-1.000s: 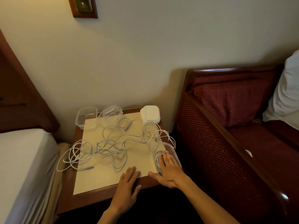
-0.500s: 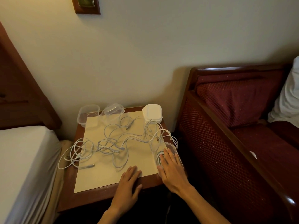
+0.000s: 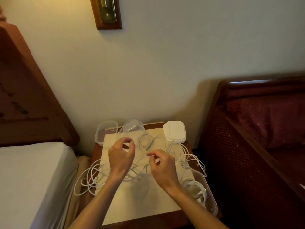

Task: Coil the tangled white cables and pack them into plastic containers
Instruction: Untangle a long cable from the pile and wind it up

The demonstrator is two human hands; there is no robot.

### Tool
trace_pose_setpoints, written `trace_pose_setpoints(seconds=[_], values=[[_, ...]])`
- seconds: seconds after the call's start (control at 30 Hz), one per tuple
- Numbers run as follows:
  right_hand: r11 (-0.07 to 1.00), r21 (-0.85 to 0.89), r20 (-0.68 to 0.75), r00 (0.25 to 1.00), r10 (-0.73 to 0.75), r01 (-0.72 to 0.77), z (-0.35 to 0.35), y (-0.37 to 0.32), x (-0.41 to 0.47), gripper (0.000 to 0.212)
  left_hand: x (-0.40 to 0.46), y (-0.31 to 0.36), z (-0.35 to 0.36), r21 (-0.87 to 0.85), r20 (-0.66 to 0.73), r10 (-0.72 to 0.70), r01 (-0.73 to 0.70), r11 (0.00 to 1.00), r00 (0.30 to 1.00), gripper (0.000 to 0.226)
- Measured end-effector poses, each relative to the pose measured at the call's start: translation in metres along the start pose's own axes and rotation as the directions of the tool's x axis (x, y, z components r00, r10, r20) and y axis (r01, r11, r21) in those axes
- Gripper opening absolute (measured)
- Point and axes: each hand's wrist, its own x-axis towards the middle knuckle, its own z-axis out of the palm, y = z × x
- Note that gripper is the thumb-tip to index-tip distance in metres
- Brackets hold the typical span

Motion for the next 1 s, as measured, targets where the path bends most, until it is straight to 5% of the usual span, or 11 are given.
trace_pose_setpoints(seconds=[0.1,0.2,0.3,0.4,0.6,0.73,0.9,1.0], values=[[0.924,0.166,0.074,0.938,0.338,-0.345,0.031,-0.006,0.068,0.022,0.064,-0.017,0.010,0.082,0.053,-0.229,0.225,0.971,0.972,0.027],[0.788,0.155,0.126,0.803,0.582,-0.596,0.063,0.012,0.127,0.031,0.099,-0.043,0.024,0.238,0.161,-0.326,0.284,0.929,0.932,0.040],[0.684,0.111,0.178,0.692,0.700,-0.721,0.090,0.034,0.160,0.035,0.110,-0.058,0.037,0.232,0.198,-0.334,0.287,0.929,0.921,0.043],[0.660,0.168,0.178,0.681,0.710,-0.732,0.105,0.048,0.171,0.033,0.113,-0.064,0.045,0.164,0.197,-0.329,0.299,0.940,0.924,0.044],[0.709,0.483,0.162,0.848,0.505,-0.514,0.080,0.021,0.151,0.021,0.097,-0.035,0.032,-0.029,0.116,-0.296,0.302,0.953,0.948,0.038],[0.801,0.522,0.084,0.952,0.296,-0.295,0.034,-0.010,0.100,0.018,0.058,-0.006,-0.003,-0.250,0.200,-0.266,0.312,0.917,0.943,0.031],[0.973,0.205,0.053,0.992,-0.118,0.105,-0.004,-0.014,0.000,0.019,-0.014,0.019,-0.032,-0.452,0.358,-0.293,0.439,0.777,0.886,0.035],[0.943,-0.075,0.129,0.941,-0.314,0.325,-0.007,0.005,-0.058,0.018,-0.058,0.015,-0.034,-0.362,0.367,-0.339,0.469,0.806,0.866,0.054]])
